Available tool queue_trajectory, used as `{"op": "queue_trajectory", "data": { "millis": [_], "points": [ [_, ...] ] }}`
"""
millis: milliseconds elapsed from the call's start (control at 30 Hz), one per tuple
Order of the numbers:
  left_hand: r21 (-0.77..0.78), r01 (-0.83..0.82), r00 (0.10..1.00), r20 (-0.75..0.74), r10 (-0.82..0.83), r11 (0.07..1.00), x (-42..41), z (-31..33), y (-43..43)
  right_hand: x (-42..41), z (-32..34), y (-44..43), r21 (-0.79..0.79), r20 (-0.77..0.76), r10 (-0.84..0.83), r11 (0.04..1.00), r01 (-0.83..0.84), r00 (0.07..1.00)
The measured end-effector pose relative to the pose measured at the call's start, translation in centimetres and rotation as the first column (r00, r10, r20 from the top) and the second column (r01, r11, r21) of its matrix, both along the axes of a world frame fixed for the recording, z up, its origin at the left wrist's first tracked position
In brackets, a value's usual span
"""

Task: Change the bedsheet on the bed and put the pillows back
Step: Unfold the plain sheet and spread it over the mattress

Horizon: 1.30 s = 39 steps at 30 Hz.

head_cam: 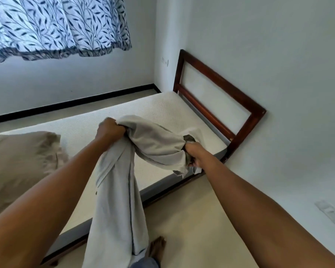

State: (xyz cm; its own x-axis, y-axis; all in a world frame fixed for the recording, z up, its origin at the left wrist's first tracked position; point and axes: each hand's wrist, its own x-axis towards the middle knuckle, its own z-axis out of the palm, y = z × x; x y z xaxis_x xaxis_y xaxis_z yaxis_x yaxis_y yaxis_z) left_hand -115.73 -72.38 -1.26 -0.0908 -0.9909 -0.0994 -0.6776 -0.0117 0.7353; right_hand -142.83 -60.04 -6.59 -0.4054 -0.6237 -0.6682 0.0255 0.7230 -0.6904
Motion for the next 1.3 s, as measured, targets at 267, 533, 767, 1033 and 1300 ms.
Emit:
{"op": "queue_trajectory", "data": {
  "millis": [267,533,767,1033,1300],
  "points": [
    [0.132,0.002,0.996,0.092,-0.014,0.991,-10.1,-5.3,-10.1,-10.8,-4.6,-12.8,0.078,-0.019,-0.024,0.997,0.025,1.000],
    [0.176,-0.062,0.981,0.190,0.028,0.982,-20.4,-9.4,-23.0,-25.7,-10.6,-32.4,-0.028,-0.061,-0.078,0.997,0.076,0.995],
    [0.136,-0.089,0.991,0.111,0.074,0.987,-30.8,-12.2,-34.1,-31.5,-15.7,-40.7,-0.267,0.187,-0.449,0.833,0.485,0.874],
    [0.608,0.198,0.966,-0.254,-0.047,0.769,-36.0,-20.7,-35.6,-17.0,-22.3,-37.4,0.073,0.440,0.438,0.853,-0.518,0.784],
    [0.755,0.317,0.944,-0.309,-0.115,0.574,-24.8,-25.2,-30.8,-16.7,-22.3,-43.2,-0.045,0.572,0.238,0.965,-0.260,0.785]
  ]
}}
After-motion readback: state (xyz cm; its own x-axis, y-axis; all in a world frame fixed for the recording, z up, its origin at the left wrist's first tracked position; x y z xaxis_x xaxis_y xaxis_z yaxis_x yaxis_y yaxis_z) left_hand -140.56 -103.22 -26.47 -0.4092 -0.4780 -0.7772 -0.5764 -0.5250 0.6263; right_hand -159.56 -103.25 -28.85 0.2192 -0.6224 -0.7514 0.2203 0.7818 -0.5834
